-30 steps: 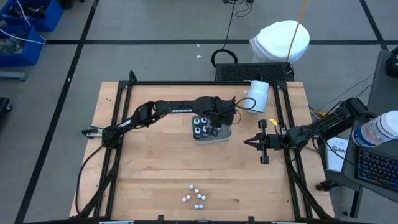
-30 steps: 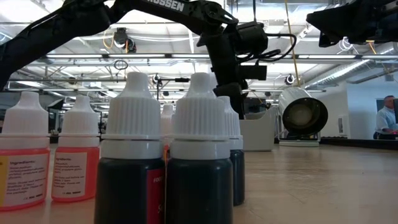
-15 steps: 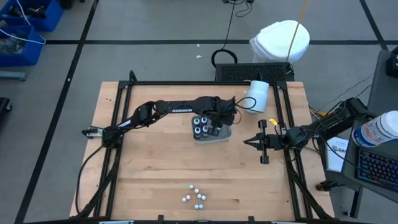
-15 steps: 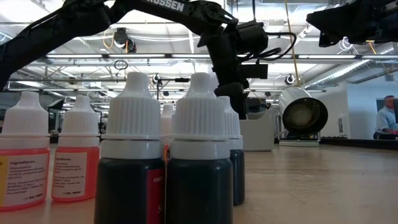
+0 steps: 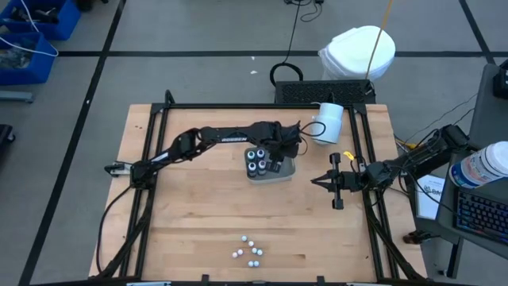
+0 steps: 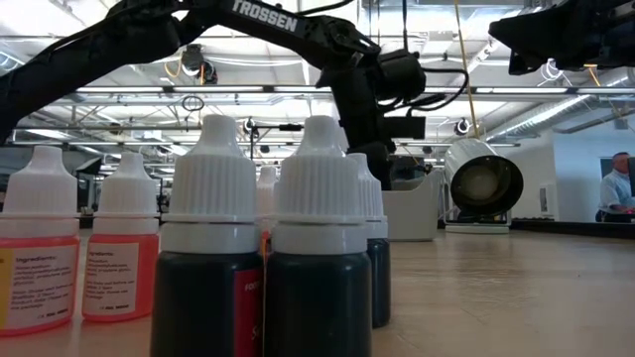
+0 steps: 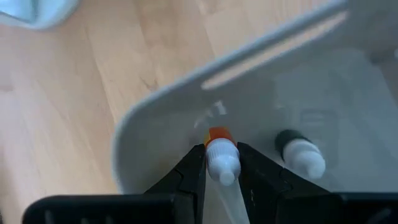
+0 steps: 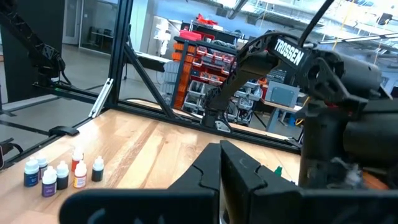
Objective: Pick & Place food coloring
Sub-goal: Put the small yellow food coloring bottle into the gray bin, then put the small green food coloring bottle into the gray bin
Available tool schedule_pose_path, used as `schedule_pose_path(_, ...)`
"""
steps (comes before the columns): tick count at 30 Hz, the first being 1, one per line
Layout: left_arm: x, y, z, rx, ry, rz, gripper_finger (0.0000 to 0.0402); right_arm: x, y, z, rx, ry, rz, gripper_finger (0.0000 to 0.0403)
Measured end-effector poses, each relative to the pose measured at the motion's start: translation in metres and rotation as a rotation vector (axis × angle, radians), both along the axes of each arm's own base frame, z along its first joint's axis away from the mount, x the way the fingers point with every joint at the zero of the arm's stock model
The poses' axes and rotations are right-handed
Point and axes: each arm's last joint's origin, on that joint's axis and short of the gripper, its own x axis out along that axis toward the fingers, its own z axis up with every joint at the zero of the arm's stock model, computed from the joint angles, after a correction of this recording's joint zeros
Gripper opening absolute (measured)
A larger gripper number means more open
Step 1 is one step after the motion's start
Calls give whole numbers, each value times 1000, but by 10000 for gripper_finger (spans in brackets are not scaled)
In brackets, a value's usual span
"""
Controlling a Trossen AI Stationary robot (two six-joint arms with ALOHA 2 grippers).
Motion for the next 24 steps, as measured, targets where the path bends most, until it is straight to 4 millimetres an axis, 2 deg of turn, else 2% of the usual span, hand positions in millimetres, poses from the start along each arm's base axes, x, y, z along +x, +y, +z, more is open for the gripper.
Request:
schedule_pose_path(10, 0, 0, -1, 0, 4, 4, 87, 0, 0, -1, -21, 5, -2, 0)
schedule_pose_path(19, 0, 0, -1, 23, 7, 49, 147, 0, 0, -1, -21, 6, -2, 0)
schedule_pose_path(22, -1, 0, 4, 42, 2, 53, 158, 0, 0, -1, -21, 6, -2, 0)
schedule_pose_path(24, -3, -3, 18, 54, -11, 46, 162, 0, 0, -1, -22, 7, -2, 0)
